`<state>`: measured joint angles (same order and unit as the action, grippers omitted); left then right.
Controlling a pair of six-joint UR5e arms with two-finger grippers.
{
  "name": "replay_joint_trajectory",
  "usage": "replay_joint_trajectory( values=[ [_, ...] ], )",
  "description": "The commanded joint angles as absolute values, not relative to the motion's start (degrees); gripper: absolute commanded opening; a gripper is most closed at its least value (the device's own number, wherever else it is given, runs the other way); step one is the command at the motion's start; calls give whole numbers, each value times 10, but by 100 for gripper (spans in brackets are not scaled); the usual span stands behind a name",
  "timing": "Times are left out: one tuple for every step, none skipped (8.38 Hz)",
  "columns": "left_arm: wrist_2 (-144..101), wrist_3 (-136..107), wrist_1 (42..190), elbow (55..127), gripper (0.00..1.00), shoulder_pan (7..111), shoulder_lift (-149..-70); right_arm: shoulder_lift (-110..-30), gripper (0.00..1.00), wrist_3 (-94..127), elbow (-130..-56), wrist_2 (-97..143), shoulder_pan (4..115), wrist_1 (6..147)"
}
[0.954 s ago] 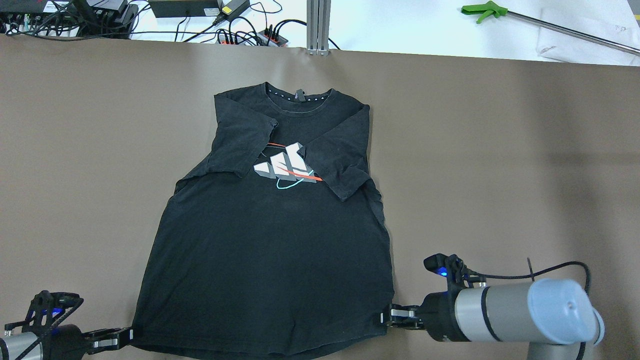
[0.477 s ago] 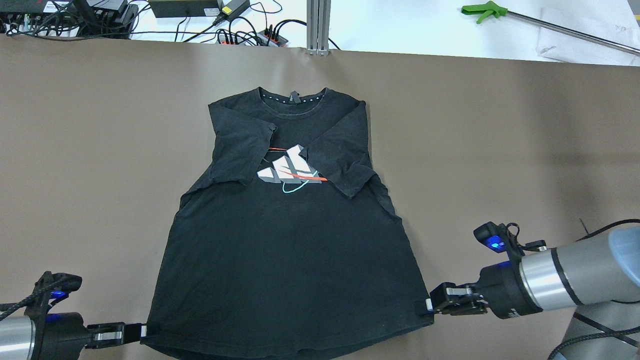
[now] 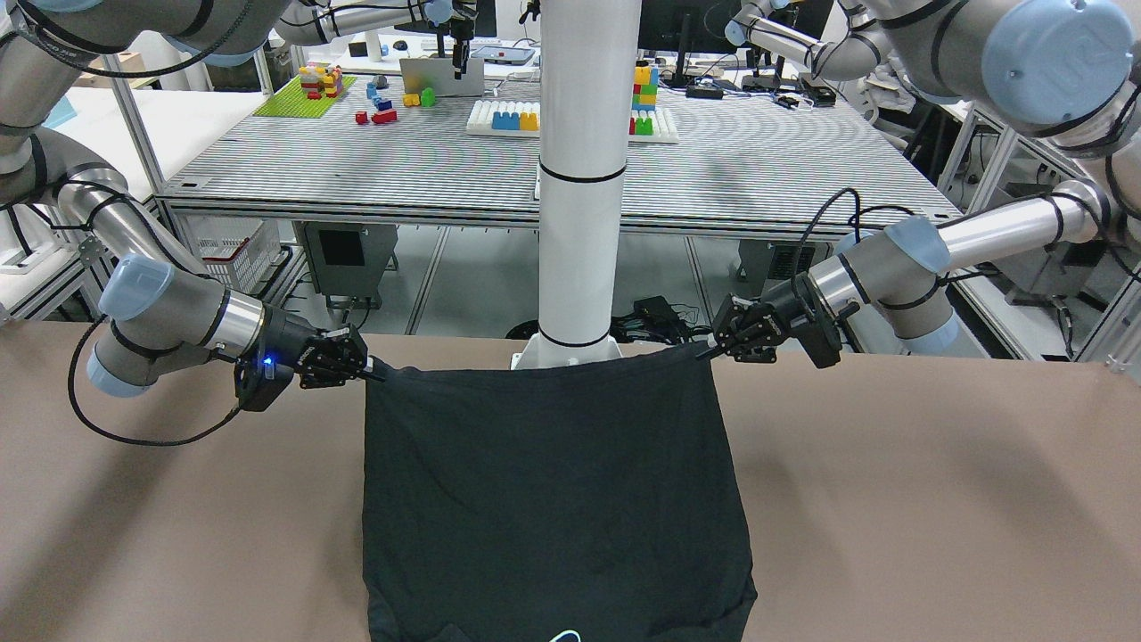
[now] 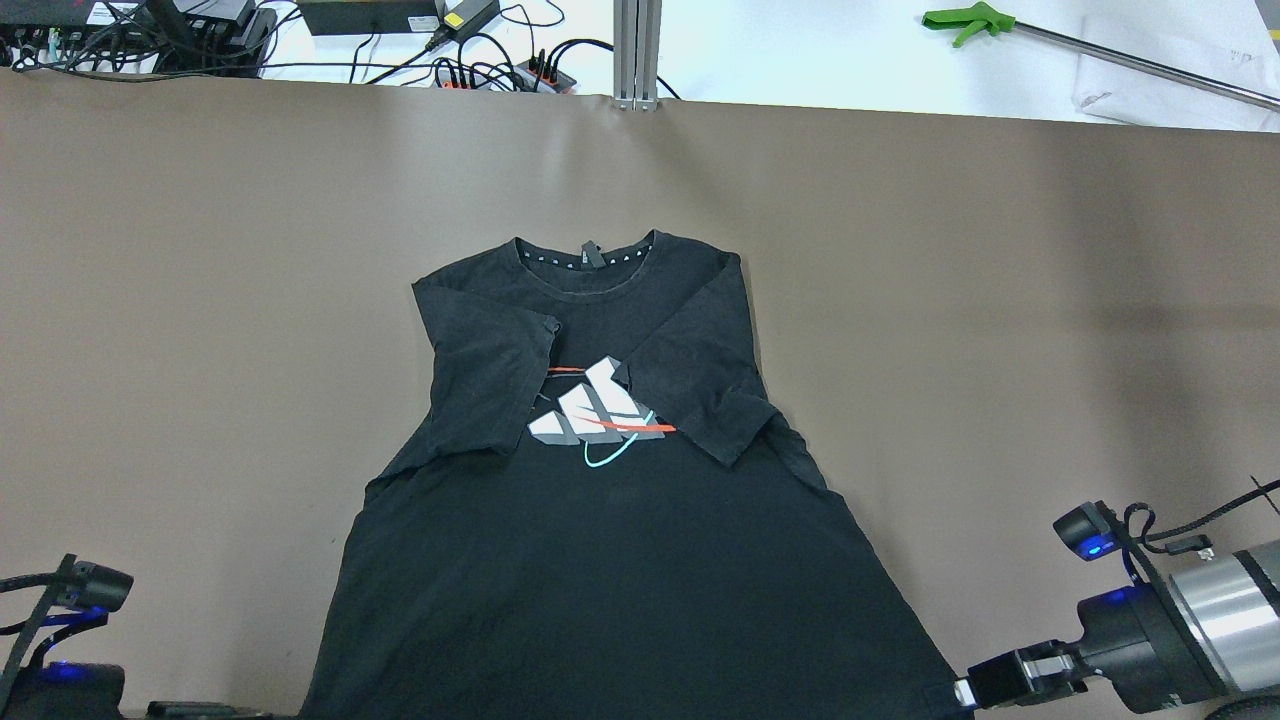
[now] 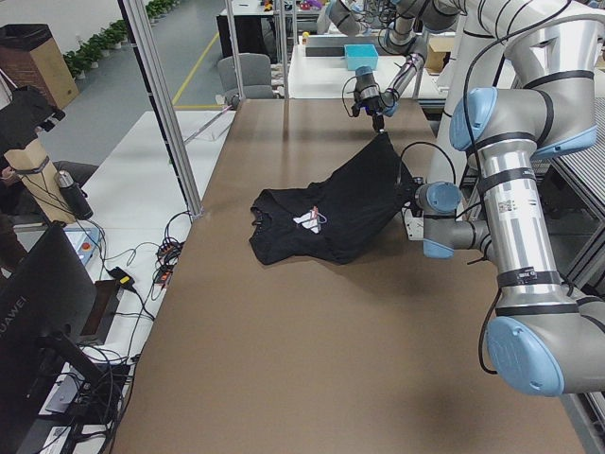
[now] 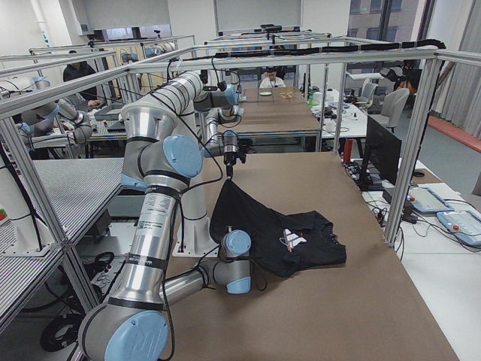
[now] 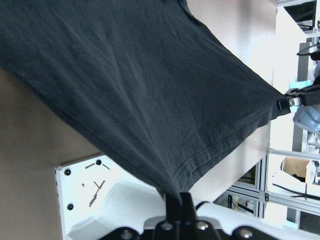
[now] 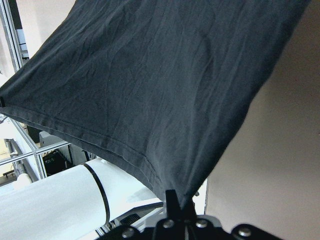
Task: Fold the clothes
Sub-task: 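Lift the hem with both grippers and carry it toward the collar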
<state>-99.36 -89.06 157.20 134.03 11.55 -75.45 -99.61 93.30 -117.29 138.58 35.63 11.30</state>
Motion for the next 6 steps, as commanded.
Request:
replay_joint_trajectory(
  values=[
    [-1062, -867, 1601, 1360, 0, 117, -753, -1005, 0, 964, -1173, 1431, 353, 25],
    [-1069, -867, 1605, 1359, 0, 118, -753, -1001, 0, 1008, -1172, 1433, 352, -12],
    [-1066, -867, 1605, 1354, 0, 125, -752, -991, 0, 1011, -1160, 1425, 352, -10],
    [-1068, -867, 1605, 1340, 0, 153, -750, -952, 0, 1009, -1114, 1402, 360, -7],
    [-1068, -867, 1605, 1317, 0, 187, -750, -912, 0, 1006, -1057, 1377, 372, -7],
    [-1065, -867, 1605, 1296, 0, 212, -751, -894, 0, 1005, -1028, 1369, 391, -7]
  ],
)
